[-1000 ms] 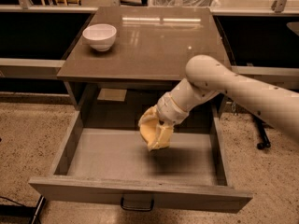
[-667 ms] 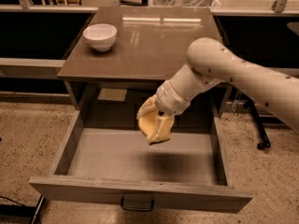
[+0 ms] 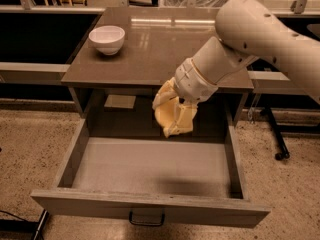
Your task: Pick sponge from top drawer and place on counter
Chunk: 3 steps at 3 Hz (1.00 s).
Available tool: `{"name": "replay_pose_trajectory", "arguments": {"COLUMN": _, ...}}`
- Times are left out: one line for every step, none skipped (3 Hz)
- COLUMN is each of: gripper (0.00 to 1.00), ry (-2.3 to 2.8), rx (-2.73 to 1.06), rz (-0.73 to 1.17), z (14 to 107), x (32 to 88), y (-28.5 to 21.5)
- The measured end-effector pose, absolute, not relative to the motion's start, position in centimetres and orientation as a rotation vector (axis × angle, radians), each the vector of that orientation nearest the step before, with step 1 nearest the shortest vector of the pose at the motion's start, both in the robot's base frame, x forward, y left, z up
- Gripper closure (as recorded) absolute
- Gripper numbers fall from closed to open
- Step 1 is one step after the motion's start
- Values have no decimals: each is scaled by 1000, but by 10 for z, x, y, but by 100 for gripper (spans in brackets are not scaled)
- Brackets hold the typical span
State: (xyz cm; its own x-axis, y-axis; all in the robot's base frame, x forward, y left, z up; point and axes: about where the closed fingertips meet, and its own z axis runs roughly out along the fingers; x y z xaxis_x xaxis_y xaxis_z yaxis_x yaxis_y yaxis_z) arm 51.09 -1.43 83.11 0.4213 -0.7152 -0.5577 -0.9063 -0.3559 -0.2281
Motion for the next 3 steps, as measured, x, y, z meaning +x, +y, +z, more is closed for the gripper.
{"name": "replay_pose_trajectory", "arguments": {"gripper": 100, "ry": 1367, "rx": -2177, "rz": 497, "z": 833, "x": 510, "y": -14}}
{"name": "replay_pose_trajectory", "arguments": {"gripper": 100, "ry": 1328, "rx": -2204, "rz": 484, "z": 845, "x": 518, "y": -6}}
{"name": "replay_pose_trajectory", "arguments": {"gripper": 100, "ry": 1289, "rx": -2245, "rz": 379, "z": 894, "x": 533, "y": -1}}
